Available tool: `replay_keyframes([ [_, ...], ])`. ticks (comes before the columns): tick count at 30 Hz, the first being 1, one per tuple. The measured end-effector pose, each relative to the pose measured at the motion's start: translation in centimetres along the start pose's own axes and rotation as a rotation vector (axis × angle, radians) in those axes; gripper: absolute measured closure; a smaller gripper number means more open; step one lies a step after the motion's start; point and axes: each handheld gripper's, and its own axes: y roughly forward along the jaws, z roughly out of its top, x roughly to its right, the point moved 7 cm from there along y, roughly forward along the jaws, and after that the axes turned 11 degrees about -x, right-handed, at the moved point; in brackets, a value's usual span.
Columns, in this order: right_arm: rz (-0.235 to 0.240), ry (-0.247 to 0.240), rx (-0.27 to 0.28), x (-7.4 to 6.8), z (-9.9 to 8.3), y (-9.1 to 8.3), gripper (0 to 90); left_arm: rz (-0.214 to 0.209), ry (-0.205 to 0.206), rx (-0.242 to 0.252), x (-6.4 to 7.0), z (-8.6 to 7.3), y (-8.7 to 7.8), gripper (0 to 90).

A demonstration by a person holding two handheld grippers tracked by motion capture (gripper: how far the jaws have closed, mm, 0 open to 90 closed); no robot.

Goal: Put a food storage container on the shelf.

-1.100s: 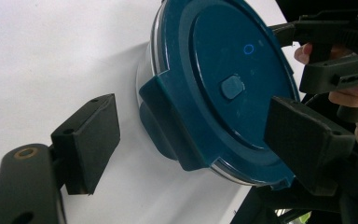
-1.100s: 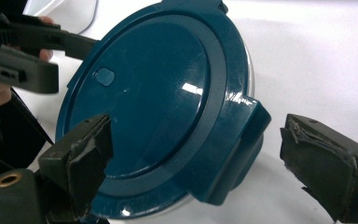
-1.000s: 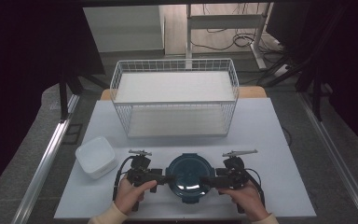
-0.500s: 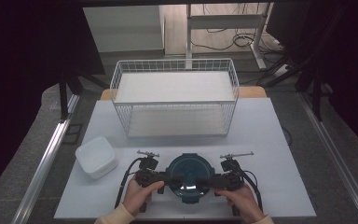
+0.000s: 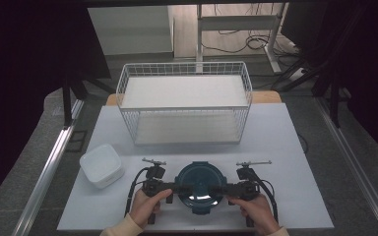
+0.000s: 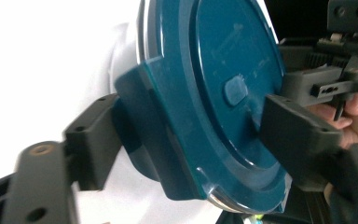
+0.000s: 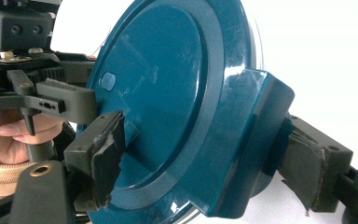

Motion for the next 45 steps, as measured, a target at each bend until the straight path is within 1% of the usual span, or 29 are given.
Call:
replay_keyframes([
  [2,-0.001,0.006,0.007,0.0,0.0,0.0,21.7,-0.01,-0.021,0.013,-0.1,0.0,-0.1,28.0],
  [5,-0.011,0.007,0.015,-0.2,0.0,-0.1,22.7,-0.013,-0.032,0.021,0.0,-0.1,-0.3,30.3],
  [10,-0.025,0.01,0.025,-0.4,0.0,-0.3,24.9,-0.002,-0.033,0.032,0.3,-0.2,-0.5,32.1],
  [12,-0.026,0.023,0.037,-0.5,-0.1,-0.5,26.5,0.004,-0.03,0.034,0.4,-0.3,-0.6,32.6],
  [14,-0.029,0.025,0.054,-0.6,-0.1,-0.6,28.0,0.007,-0.029,0.041,0.5,-0.3,-0.7,33.4],
  [18,-0.04,0.011,0.067,-0.9,-0.1,-0.8,29.1,0.011,-0.028,0.051,0.7,-0.3,-0.9,34.6],
  [19,-0.051,-0.006,0.072,-1.0,-0.1,-0.9,29.7,0.015,-0.023,0.052,0.7,-0.3,-1.0,35.1],
  [23,-0.061,-0.023,0.081,-1.3,0.0,-1.2,31.0,0.025,-0.013,0.07,1.0,-0.2,-1.4,37.2],
  [25,-0.072,-0.042,0.091,-1.6,0.0,-1.4,31.9,0.042,0.01,0.07,1.3,-0.3,-1.6,37.4],
  [30,-0.08,-0.06,0.097,-1.7,0.0,-1.5,32.3,0.051,0.02,0.072,1.5,-0.3,-1.6,37.6],
  [34,-0.089,-0.074,0.101,-1.9,0.1,-1.6,32.8,0.054,0.037,0.069,1.6,-0.3,-1.8,37.6],
  [37,-0.086,-0.084,0.1,-2.0,0.2,-1.8,33.3,0.053,0.044,0.071,1.7,-0.2,-1.9,37.7],
  [39,-0.083,-0.089,0.096,-2.1,0.4,-1.8,33.4,0.067,0.052,0.075,1.8,-0.1,-2.3,37.8],
  [40,-0.083,-0.089,0.096,-2.1,0.4,-1.8,33.4,0.067,0.052,0.075,1.8,-0.1,-2.3,37.7],
  [45,-0.079,-0.109,0.093,-2.5,1.2,-2.0,33.6,0.072,0.06,0.088,2.0,0.4,-2.8,37.8],
])
